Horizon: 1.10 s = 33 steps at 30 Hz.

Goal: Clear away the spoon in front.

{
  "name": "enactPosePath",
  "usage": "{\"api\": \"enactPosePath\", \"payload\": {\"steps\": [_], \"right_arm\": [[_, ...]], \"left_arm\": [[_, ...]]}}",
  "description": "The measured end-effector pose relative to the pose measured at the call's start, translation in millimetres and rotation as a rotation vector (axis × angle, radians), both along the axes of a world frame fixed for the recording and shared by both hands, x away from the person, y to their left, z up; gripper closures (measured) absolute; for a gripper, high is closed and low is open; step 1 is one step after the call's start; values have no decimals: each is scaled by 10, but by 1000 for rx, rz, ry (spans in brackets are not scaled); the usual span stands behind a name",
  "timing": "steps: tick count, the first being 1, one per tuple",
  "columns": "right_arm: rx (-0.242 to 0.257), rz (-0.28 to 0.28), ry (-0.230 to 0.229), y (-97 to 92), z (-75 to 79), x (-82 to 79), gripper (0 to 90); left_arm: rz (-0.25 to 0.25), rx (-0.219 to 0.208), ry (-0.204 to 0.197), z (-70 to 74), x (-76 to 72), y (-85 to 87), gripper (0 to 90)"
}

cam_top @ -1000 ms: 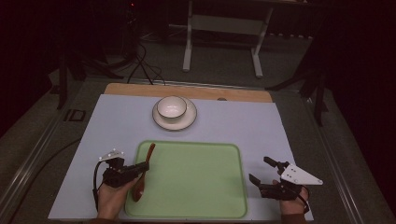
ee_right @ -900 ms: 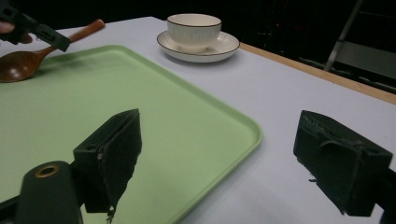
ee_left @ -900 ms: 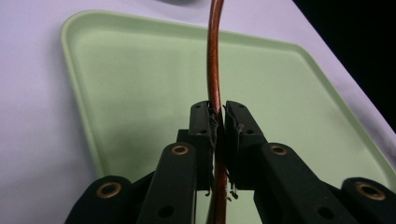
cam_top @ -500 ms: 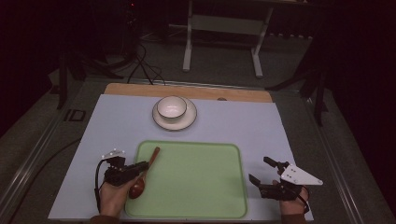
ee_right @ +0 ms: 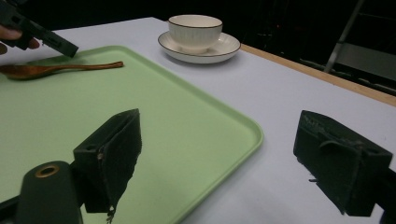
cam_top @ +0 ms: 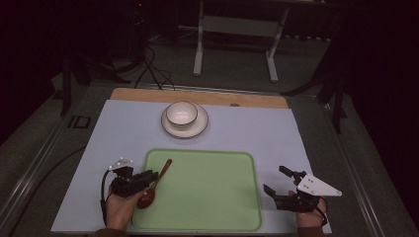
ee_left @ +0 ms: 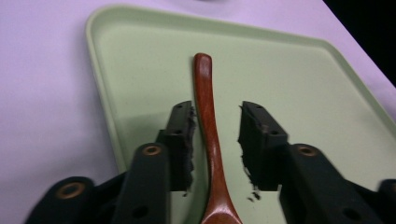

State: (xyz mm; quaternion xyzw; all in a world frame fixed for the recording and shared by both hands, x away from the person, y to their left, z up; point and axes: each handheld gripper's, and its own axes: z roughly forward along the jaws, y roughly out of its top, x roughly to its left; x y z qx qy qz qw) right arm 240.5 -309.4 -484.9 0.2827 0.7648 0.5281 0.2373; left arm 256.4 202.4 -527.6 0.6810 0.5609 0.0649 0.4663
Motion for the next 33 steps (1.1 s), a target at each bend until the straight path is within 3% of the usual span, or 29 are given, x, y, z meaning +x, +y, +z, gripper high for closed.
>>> {"api": "enactPosePath", "payload": {"steps": [10, 18, 20, 22, 23, 29, 33], "right_arm": [[3, 0, -2, -5, 8, -6, 149], [4, -1, -3, -8, 10, -8, 149], [3, -2, -4, -13, 12, -7, 149], [3, -4, -5, -18, 13, -6, 149], [4, -3, -6, -21, 13, -5, 149], [5, -11, -1, -51, 14, 3, 149], [1, -9, 5, -63, 12, 12, 148]], "left_arm": [[24, 84, -111, 128, -98, 50, 495], [14, 157, -227, 261, -221, 69, 454], [8, 195, -264, 301, -262, 69, 448], [5, 205, -273, 312, -272, 71, 442], [5, 226, -311, 359, -319, 83, 442], [13, 269, -395, 454, -449, 158, 415], [34, 278, -425, 474, -532, 243, 409]]}}
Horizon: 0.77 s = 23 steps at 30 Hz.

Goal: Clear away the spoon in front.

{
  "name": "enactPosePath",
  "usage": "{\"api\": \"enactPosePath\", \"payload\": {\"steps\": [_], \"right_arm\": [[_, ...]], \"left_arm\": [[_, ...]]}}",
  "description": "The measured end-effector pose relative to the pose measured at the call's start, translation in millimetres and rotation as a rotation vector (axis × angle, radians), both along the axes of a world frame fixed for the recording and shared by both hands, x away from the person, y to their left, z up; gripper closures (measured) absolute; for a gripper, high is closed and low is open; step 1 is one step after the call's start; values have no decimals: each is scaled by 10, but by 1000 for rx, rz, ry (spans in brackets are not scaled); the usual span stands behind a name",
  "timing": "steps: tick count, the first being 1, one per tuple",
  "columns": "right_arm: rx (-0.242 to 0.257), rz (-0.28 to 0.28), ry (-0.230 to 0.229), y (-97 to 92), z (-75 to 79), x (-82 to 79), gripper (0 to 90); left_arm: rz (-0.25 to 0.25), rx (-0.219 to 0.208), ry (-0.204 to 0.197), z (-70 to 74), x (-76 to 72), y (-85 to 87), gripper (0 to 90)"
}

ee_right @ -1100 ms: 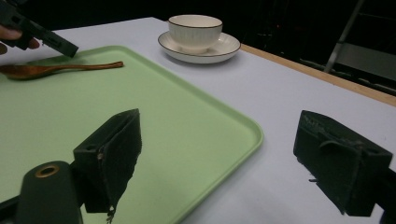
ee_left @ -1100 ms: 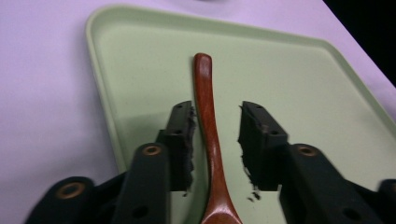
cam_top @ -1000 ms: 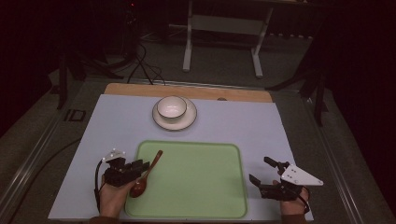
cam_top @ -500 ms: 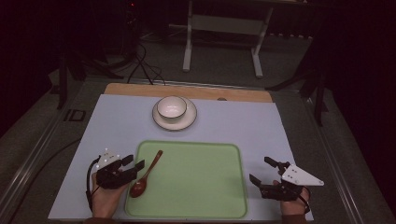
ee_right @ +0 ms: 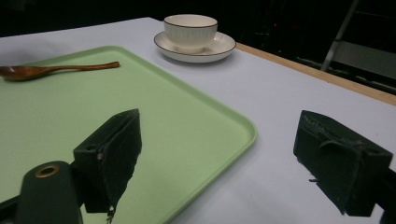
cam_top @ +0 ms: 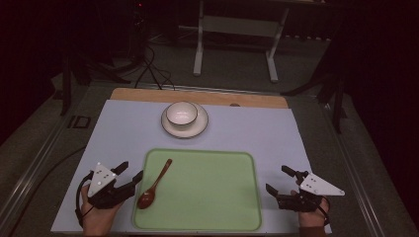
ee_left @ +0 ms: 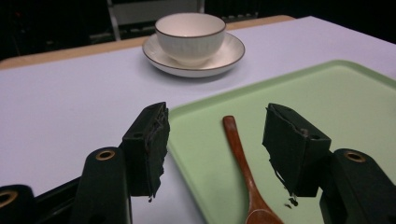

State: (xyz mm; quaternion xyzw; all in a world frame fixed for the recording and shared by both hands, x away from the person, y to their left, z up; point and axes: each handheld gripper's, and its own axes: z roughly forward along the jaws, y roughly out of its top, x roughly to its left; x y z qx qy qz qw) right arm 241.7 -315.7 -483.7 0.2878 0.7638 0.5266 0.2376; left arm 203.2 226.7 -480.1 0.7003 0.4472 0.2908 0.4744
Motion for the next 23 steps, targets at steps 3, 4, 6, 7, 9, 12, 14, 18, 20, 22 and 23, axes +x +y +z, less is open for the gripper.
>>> {"api": "enactPosePath", "payload": {"steps": [3, 4, 6, 7, 9, 12, 14, 18, 20, 22, 23], "right_arm": [[-1, 3, 5, -6, -2, 7, 148], [-2, 3, 8, -8, -2, 9, 148], [-5, 4, 11, -13, -4, 13, 149], [-6, 5, 12, -16, -4, 14, 148], [-8, 5, 14, -24, -5, 16, 148], [-9, 6, 16, -39, -5, 20, 148], [-8, 6, 16, -44, -5, 22, 149], [-8, 3, 23, -74, -6, 25, 148], [-8, 3, 23, -74, -6, 25, 148], [-12, 3, 28, -85, -10, 35, 149], [-12, 4, 30, -88, -13, 40, 149]], "left_arm": [[18, 0, -17, 7, -50, 88, 403], [26, -2, -23, 8, -63, 118, 402], [41, -10, -29, 7, -86, 178, 401], [52, -11, -31, 6, -98, 205, 400], [68, -20, -35, 1, -125, 259, 401], [85, -27, -42, -4, -164, 326, 401], [92, -34, -45, -7, -176, 344, 401], [118, -43, -57, -13, -212, 430, 402], [122, -45, -58, -14, -216, 443, 402], [139, -53, -61, -24, -219, 486, 402], [144, -49, -60, -29, -216, 494, 401]]}}
